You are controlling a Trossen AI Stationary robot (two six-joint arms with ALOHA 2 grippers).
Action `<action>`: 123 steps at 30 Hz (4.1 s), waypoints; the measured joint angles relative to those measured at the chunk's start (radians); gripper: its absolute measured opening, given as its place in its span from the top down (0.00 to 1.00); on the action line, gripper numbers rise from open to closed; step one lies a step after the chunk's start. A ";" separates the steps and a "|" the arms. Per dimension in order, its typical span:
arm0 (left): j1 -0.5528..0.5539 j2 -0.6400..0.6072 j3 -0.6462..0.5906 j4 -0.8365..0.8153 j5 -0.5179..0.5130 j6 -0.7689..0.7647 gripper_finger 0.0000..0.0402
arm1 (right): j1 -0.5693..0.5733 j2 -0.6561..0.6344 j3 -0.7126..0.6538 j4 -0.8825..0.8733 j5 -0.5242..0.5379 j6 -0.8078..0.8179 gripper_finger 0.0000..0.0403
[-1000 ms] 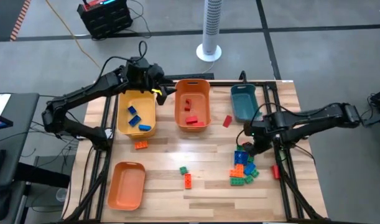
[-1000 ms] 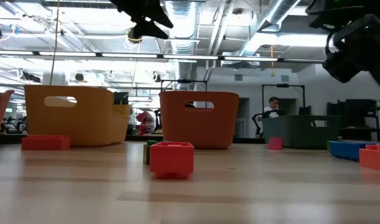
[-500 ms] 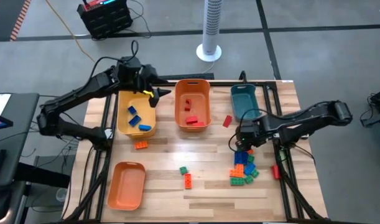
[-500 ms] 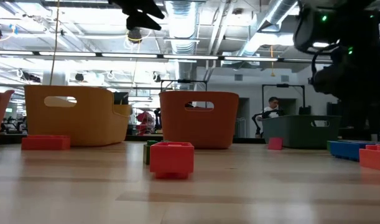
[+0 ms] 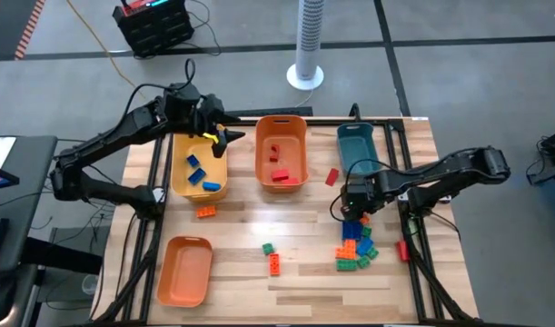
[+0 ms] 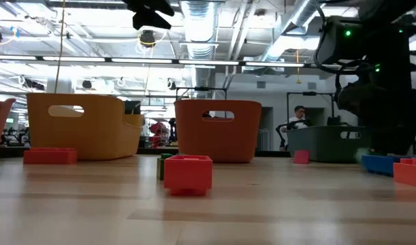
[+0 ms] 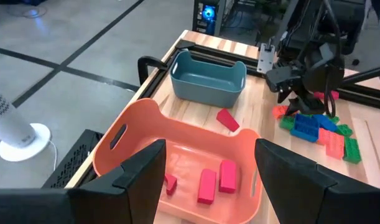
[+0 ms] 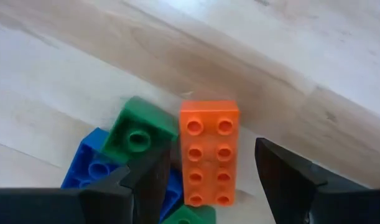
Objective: Sort blocks
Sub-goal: Put the orange game piece into the blue bin
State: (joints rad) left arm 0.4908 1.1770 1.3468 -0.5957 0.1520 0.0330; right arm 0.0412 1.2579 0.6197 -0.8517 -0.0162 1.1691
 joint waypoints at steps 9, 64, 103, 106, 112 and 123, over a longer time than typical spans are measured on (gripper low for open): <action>0.006 0.000 0.000 0.002 0.000 0.009 0.40 | 0.004 0.006 -0.016 0.016 0.001 -0.024 0.38; 0.068 0.001 0.000 0.033 -0.107 -0.147 0.40 | -0.965 0.175 0.340 0.084 -0.065 -0.980 0.70; -0.584 0.262 0.001 -0.059 0.003 -0.763 0.40 | -0.481 -0.210 0.341 0.108 0.058 -0.912 0.37; -0.679 0.354 0.001 0.024 -0.016 -1.006 0.40 | -0.460 -0.211 0.341 0.109 0.059 -0.978 0.37; -0.789 0.478 0.001 0.109 -0.102 -1.414 0.41 | -0.434 -0.211 0.341 0.104 0.059 -1.046 0.37; -0.858 0.625 0.068 0.040 -0.105 -1.708 0.52 | -0.435 -0.211 0.341 0.105 0.059 -1.107 0.37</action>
State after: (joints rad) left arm -0.3676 1.8020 1.4150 -0.5557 0.0474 -1.6754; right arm -0.3935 1.0466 0.9604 -0.7467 0.0429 0.0620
